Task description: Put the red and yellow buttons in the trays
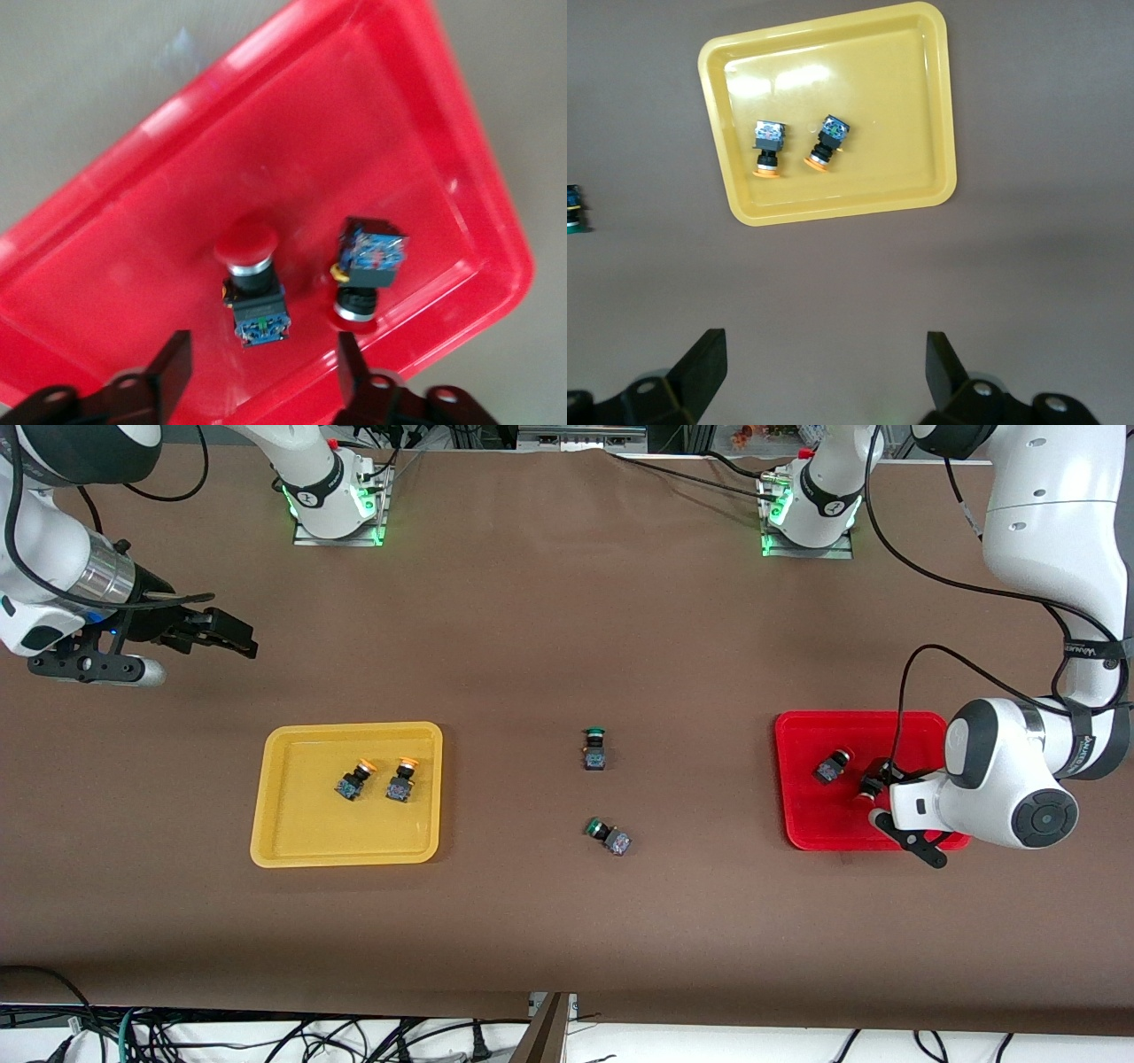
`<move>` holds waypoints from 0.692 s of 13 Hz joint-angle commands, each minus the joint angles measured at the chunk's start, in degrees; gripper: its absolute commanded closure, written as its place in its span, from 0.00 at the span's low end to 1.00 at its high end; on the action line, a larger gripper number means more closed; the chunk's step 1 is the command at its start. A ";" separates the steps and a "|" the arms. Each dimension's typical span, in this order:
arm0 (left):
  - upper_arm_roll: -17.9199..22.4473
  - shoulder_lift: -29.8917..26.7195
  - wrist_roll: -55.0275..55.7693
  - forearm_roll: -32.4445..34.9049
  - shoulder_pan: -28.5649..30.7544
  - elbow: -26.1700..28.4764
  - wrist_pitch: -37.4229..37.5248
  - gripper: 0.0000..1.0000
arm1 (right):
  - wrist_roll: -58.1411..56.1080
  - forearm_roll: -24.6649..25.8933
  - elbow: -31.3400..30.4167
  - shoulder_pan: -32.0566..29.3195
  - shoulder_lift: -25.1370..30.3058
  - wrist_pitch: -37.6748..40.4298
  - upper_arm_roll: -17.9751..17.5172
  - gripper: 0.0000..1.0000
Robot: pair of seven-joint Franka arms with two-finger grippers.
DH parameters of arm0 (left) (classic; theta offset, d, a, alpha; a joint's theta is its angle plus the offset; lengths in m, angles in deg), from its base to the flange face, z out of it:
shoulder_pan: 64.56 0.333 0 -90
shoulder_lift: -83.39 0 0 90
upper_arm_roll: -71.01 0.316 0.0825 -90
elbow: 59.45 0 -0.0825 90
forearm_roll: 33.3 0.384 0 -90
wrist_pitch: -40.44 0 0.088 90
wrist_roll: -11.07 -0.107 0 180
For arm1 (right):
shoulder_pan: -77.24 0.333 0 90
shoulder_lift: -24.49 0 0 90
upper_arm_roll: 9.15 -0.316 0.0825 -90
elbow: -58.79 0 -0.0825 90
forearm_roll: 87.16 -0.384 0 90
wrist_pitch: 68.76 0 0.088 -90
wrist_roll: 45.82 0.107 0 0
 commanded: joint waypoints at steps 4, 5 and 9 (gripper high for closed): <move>-0.11 -17.70 10.81 1.31 -3.57 0.15 10.85 0.00 | -1.08 3.00 0.98 -8.08 0.65 0.28 -8.31 0.01; -0.02 -19.73 12.21 1.22 -3.57 -0.29 11.38 0.00 | -0.74 3.09 1.85 -8.08 0.47 0.28 -8.31 0.01; -0.63 -23.52 12.49 0.43 -3.75 -9.86 22.27 0.00 | -1.26 5.81 5.98 -7.90 0.03 2.37 -8.49 0.01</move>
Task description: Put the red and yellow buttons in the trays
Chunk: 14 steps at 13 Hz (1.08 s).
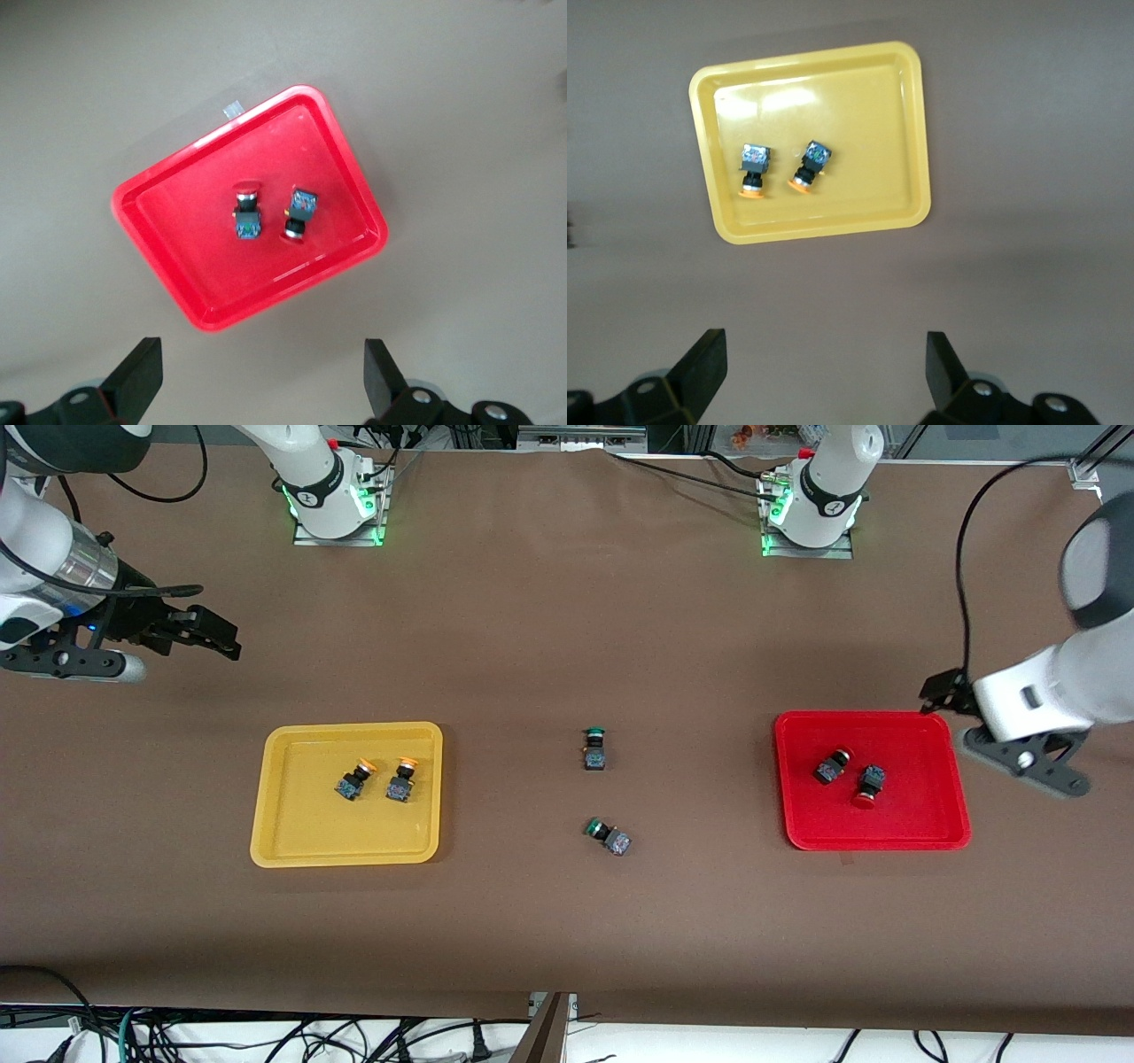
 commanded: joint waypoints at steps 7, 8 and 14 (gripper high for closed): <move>1.37 -16.43 16.23 -1.89 1.00 12.80 -5.33 0.00 | -0.43 2.19 7.50 -0.75 -3.35 4.98 -1.49 0.01; 2.86 -17.40 16.33 -1.97 0.91 14.74 -7.45 0.00 | -0.35 2.19 7.42 -0.84 -3.35 5.24 -1.40 0.01; 3.75 -21.19 16.51 -2.68 2.49 22.93 -14.77 0.00 | -0.17 2.28 7.42 -0.84 -3.53 5.24 -1.40 0.01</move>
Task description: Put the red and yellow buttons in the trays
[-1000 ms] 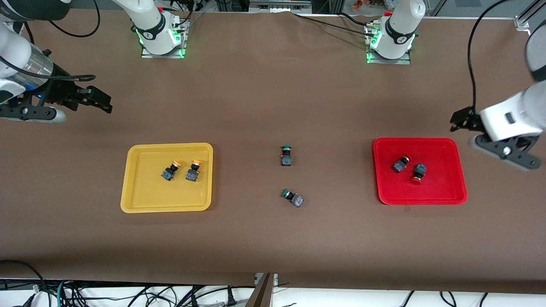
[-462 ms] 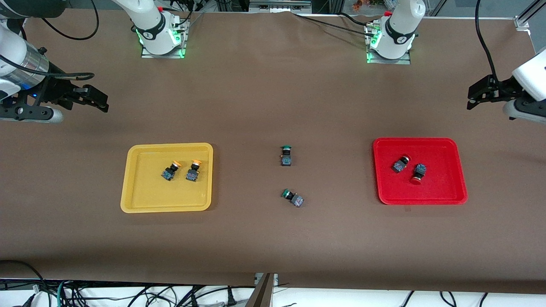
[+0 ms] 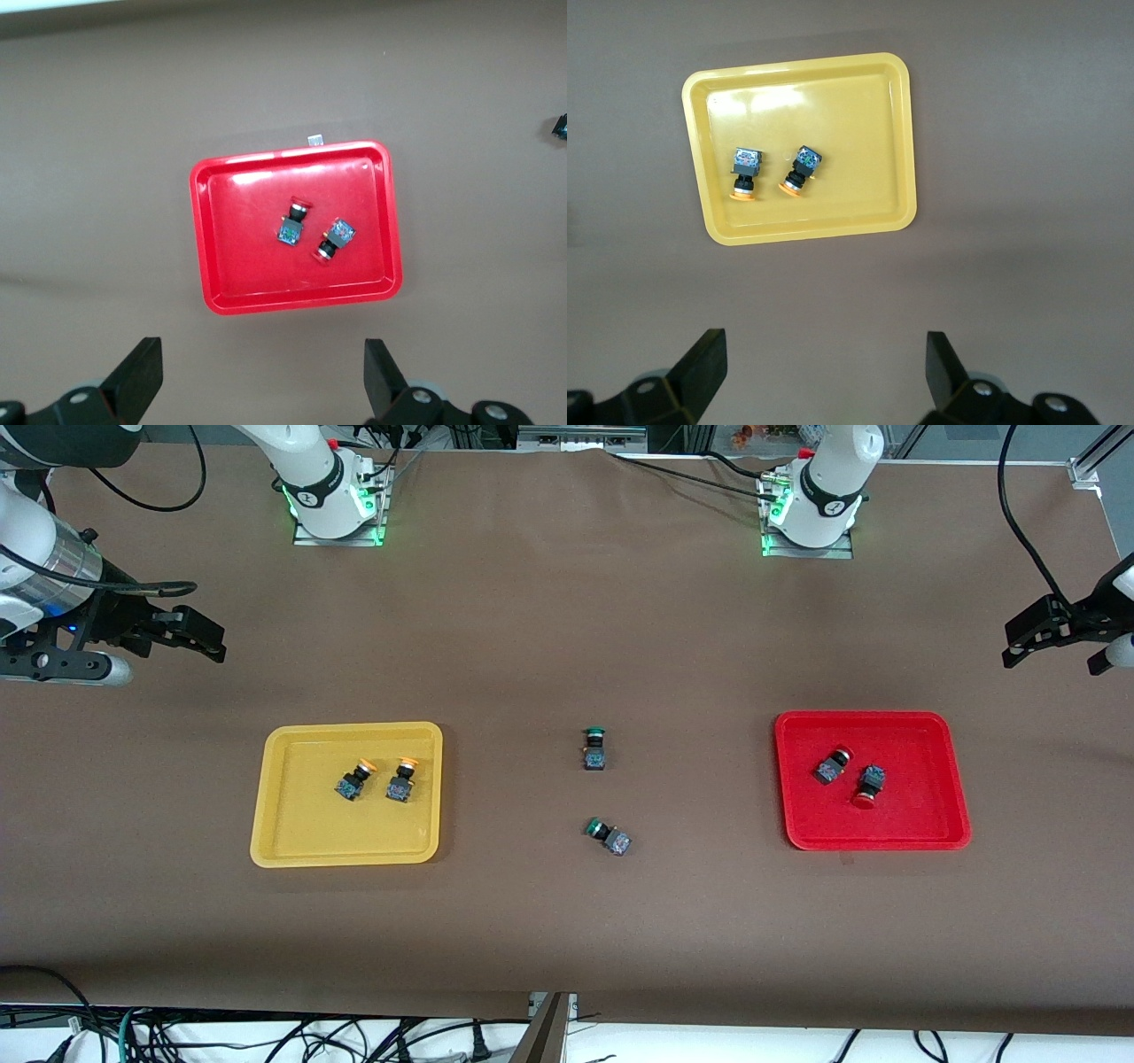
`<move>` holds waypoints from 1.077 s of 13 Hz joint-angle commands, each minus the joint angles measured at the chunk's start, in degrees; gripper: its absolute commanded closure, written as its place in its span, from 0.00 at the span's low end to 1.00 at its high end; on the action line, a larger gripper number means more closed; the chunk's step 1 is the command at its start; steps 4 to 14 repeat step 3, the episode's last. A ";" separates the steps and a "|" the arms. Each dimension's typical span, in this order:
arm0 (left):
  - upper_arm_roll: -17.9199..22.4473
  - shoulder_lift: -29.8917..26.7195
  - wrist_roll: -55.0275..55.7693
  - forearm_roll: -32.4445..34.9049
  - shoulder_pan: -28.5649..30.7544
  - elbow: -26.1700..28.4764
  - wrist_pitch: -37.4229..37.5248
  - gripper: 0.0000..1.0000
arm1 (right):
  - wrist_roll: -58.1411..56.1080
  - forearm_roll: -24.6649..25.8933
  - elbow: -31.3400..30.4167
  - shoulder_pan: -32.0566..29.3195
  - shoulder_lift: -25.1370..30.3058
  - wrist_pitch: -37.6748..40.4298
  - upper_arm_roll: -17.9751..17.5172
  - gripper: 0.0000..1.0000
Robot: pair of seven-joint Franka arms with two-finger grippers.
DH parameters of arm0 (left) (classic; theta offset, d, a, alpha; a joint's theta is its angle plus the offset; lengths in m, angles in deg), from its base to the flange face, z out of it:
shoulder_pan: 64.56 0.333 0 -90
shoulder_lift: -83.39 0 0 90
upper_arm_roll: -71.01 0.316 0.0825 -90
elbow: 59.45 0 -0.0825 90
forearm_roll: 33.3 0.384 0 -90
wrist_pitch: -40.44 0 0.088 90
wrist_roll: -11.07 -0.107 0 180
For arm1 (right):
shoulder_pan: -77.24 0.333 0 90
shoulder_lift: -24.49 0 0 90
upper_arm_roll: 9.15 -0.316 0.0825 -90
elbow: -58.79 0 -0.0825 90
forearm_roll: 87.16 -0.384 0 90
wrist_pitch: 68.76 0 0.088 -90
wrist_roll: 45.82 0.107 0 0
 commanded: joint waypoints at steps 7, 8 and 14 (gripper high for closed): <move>-0.85 -3.00 0.41 -0.91 -0.14 3.04 0.19 0.00 | 0.08 0.94 1.82 -0.79 -0.61 1.46 -0.84 0.01; -0.85 -3.00 0.41 -0.91 -0.14 3.04 0.19 0.00 | 0.08 0.94 1.82 -0.79 -0.61 1.46 -0.84 0.01; -0.85 -3.00 0.41 -0.91 -0.14 3.04 0.19 0.00 | 0.08 0.94 1.82 -0.79 -0.61 1.46 -0.84 0.01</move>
